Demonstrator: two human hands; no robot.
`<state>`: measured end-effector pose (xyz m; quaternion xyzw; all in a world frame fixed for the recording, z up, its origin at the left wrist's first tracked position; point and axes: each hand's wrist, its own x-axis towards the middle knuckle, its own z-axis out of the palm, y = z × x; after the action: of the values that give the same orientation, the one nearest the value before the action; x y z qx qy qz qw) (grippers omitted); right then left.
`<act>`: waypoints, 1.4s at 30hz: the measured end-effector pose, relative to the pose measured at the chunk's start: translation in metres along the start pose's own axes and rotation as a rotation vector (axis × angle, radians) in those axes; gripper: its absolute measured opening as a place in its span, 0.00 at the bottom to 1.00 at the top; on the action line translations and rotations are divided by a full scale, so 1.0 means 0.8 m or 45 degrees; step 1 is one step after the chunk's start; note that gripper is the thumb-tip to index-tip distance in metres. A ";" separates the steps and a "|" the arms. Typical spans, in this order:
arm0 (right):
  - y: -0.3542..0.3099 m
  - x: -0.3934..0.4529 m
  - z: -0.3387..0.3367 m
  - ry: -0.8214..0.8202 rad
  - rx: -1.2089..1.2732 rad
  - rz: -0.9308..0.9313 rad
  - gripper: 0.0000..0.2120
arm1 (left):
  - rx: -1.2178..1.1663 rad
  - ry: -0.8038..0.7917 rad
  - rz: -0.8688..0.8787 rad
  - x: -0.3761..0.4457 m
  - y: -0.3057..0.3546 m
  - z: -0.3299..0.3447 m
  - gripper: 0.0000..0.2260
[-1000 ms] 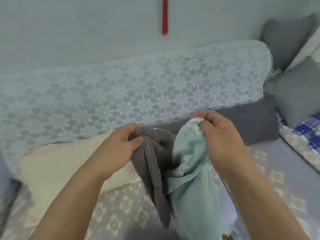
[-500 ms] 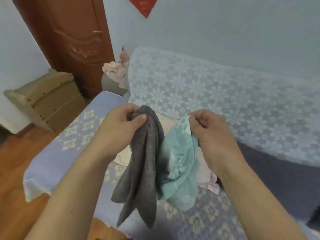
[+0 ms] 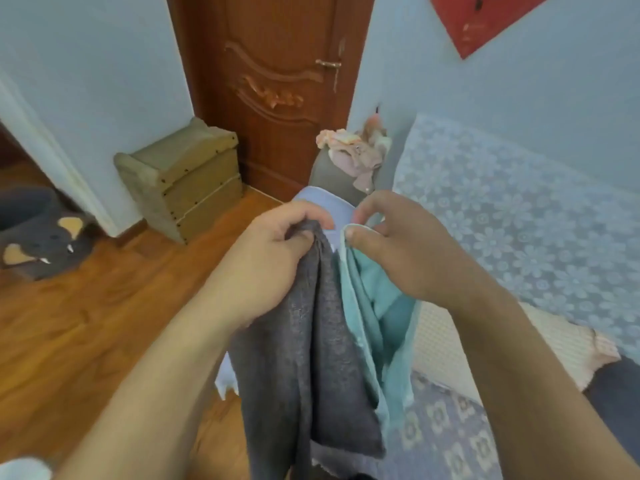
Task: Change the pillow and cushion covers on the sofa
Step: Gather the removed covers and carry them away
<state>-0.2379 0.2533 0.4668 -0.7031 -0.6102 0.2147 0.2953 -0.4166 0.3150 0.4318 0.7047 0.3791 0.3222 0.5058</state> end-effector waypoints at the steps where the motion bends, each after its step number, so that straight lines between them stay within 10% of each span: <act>1: -0.024 0.019 0.018 -0.032 -0.003 -0.038 0.06 | 0.066 0.047 0.041 -0.002 -0.004 -0.024 0.16; 12: -0.188 0.181 0.191 -0.165 0.434 -0.317 0.09 | 0.333 0.473 -0.007 0.014 -0.067 -0.241 0.09; 17: -0.183 0.299 0.297 -0.281 -0.387 -0.299 0.10 | 0.523 0.603 -0.117 0.046 -0.115 -0.406 0.09; 22: -0.197 0.402 0.389 -0.108 -0.575 0.036 0.08 | 0.759 0.629 -0.243 0.046 -0.160 -0.558 0.09; 29: -0.285 0.485 0.491 0.009 -0.370 0.068 0.10 | 0.340 1.021 -0.465 0.047 -0.301 -0.774 0.08; 42: -0.613 0.603 0.710 0.298 0.951 0.348 0.16 | 0.167 0.765 -0.571 0.096 -0.473 -1.131 0.07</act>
<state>-0.8940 0.8549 0.4109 -0.6418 -0.3537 0.3770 0.5664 -1.2150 0.8810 0.3288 0.5091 0.6752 0.3709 0.3838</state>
